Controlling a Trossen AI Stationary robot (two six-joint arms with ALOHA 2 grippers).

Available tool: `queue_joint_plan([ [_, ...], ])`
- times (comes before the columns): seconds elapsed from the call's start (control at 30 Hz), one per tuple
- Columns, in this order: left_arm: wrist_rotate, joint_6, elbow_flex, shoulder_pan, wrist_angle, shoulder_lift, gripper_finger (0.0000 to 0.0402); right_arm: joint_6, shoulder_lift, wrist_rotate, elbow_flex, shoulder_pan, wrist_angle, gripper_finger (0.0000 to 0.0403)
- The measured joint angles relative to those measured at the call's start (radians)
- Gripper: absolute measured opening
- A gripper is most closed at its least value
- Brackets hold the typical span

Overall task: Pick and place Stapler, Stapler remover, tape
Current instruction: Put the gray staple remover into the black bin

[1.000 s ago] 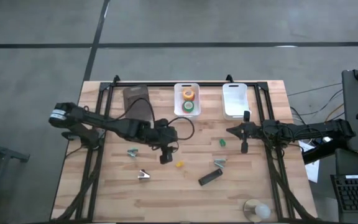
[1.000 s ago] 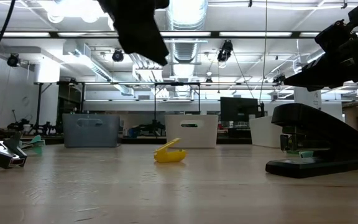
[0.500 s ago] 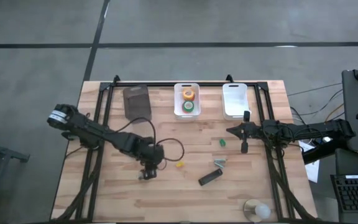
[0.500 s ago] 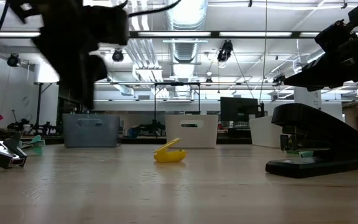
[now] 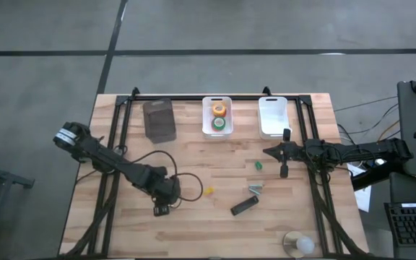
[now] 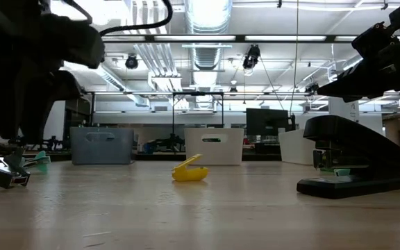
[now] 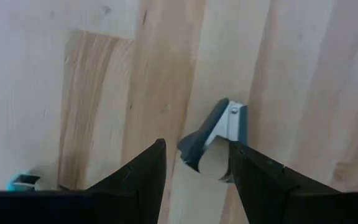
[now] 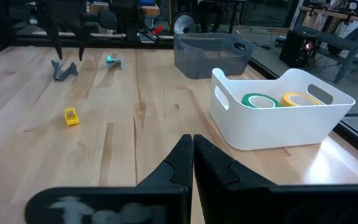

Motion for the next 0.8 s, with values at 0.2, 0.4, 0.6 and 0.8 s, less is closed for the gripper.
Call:
queue_joint_plan([
  [0.2, -0.001, -0.011, -0.021, 0.0, -0.001, 0.0, 0.0179, 0.0, 0.0, 0.0, 0.0, 0.0, 0.0, 0.0009],
  [0.4, -0.002, -0.011, -0.043, 0.0, 0.041, 0.0, 0.0178, -0.01, 0.0, 0.0, 0.0, 0.0, 0.0, 0.0008],
  [0.6, 0.0, -0.022, -0.084, 0.0, 0.094, 0.0, 0.0178, -0.006, 0.0, 0.0, 0.0, 0.0, 0.0, 0.0008],
  [0.8, 0.0, -0.03, -0.089, 0.0, 0.103, 0.0, 0.0158, 0.001, 0.0, 0.0, 0.0, 0.0, 0.0, 0.0008],
])
